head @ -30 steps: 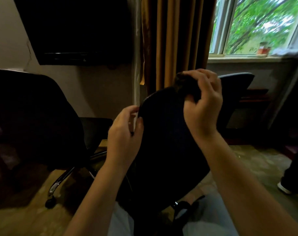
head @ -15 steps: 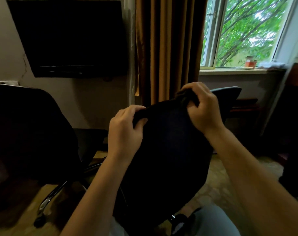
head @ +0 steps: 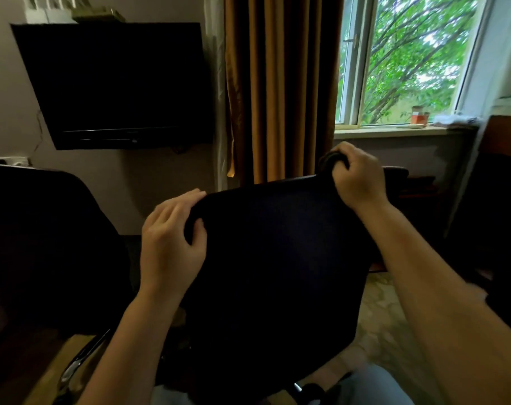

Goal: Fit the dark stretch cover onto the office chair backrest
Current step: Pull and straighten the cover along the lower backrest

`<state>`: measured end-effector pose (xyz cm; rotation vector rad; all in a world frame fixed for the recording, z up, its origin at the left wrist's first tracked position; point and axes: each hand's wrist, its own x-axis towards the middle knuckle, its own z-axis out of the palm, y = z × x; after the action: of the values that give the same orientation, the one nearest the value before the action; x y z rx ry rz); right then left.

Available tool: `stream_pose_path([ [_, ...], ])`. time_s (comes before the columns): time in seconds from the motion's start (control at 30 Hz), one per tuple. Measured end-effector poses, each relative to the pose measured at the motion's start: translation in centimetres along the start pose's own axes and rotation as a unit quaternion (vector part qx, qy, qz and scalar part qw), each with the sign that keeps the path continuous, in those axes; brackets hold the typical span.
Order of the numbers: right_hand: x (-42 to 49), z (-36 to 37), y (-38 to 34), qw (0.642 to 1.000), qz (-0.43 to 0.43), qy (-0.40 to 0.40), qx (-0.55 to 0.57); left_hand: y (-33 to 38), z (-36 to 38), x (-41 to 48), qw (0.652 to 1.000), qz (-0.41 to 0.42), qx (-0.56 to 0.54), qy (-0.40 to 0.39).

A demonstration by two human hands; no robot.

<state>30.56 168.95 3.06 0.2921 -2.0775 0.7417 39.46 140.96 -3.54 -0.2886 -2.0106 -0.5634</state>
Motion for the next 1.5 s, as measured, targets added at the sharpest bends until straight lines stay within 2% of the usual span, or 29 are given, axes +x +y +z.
stream_pose_path([
  [0.1, -1.4, 1.4, -3.7, 0.999, -0.030, -0.008, 0.016, 1.9, 0.6, 1.4, 0.998, 0.014, 0.042, -0.036],
  [0.23, -3.1, 2.7, -8.0, 0.993, -0.106, -0.047, 0.032, 4.1, 2.3, 3.4, 0.997, 0.042, 0.010, -0.064],
  [0.37, -2.6, 2.3, -8.6, 0.983, -0.146, -0.103, 0.039, 2.4, 3.8, 3.9, 0.995, 0.022, 0.040, -0.089],
  [0.43, -2.5, 1.5, -6.9, 0.986, -0.124, -0.094, 0.057, 0.6, 3.7, 3.8, 0.995, 0.013, 0.059, -0.080],
  [0.63, -4.7, -2.3, 2.3, 0.998, 0.028, 0.064, 0.004, -2.1, 2.4, 4.4, 0.997, -0.025, 0.031, -0.068],
  [0.77, -8.8, -2.4, 4.7, 0.987, 0.120, 0.062, 0.088, -2.3, 2.3, 5.5, 0.993, -0.094, 0.017, -0.072],
  [0.9, -10.5, -0.9, 2.8, 0.976, 0.128, 0.068, 0.164, 0.5, 1.9, 6.0, 0.994, -0.047, 0.028, -0.093],
  [1.03, -9.8, -0.9, 1.2, 0.974, 0.084, -0.017, 0.210, 3.8, 2.1, 5.6, 0.989, 0.059, 0.006, -0.132],
  [1.1, -9.3, -1.3, 0.2, 0.971, 0.056, -0.085, 0.218, 4.2, 2.2, 5.5, 0.987, 0.081, 0.001, -0.136],
  [1.2, -7.8, -1.7, -1.2, 0.968, 0.016, -0.179, 0.173, 2.9, 2.0, 5.6, 0.989, 0.053, 0.004, -0.140],
  [1.37, -5.2, -0.6, -4.0, 0.957, 0.010, -0.208, 0.200, -1.1, 1.5, 6.5, 0.994, -0.005, -0.012, -0.106],
  [1.5, -3.7, 2.7, -5.6, 0.944, -0.004, -0.268, 0.192, -3.9, 1.1, 7.7, 0.996, -0.026, 0.008, -0.089],
])
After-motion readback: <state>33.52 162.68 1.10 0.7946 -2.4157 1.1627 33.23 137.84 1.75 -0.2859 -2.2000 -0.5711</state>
